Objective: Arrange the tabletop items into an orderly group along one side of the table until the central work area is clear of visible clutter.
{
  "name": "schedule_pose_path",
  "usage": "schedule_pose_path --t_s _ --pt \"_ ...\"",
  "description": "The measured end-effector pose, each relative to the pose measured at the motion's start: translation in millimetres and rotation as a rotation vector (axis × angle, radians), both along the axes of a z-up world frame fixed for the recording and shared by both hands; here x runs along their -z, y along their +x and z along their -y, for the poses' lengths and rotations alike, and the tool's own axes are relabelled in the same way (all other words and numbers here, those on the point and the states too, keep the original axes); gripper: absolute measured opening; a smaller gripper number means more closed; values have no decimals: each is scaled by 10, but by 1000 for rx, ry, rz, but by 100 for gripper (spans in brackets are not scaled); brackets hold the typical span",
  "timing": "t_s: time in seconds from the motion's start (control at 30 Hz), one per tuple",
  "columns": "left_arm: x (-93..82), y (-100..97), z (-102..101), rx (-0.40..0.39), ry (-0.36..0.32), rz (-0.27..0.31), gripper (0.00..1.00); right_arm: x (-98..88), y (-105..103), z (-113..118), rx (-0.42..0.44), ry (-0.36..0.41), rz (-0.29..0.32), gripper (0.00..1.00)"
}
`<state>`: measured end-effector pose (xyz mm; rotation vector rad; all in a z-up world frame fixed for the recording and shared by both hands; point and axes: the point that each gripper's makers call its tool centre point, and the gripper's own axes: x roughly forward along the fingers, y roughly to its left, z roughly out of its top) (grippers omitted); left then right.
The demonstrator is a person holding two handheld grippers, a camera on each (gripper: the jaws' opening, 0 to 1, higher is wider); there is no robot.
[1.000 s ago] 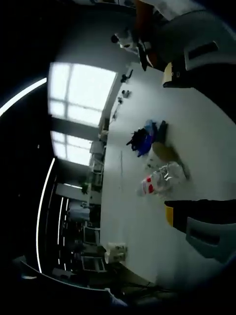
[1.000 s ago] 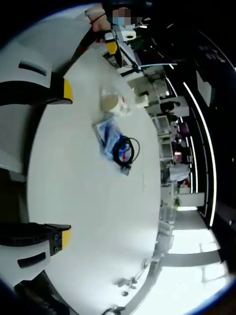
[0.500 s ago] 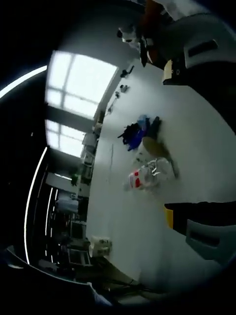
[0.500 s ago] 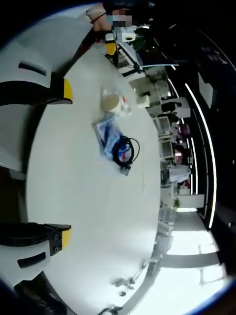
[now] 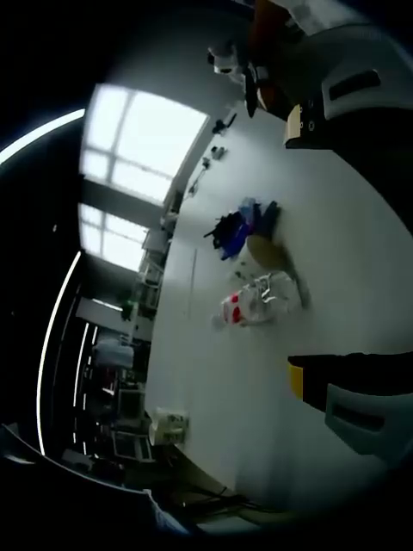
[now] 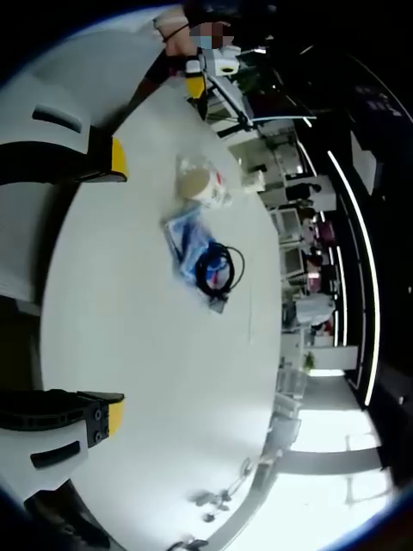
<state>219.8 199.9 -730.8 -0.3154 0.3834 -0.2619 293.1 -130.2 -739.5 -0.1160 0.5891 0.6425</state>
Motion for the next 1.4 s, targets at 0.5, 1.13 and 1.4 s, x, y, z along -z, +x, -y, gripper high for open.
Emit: schedule_pose_path --t_s 0.5,1.13,1.4 --pt "42 20 -12 3 -1 -7 97 25 -25 24 5 -17 -5 98" --pt "-14 19 -55 -18 37 4 95 0 160 -34 -72 -49 2 96" --pt "-48 41 -139 -73 62 16 94 -83 317 -244 -188 -56 41 93"
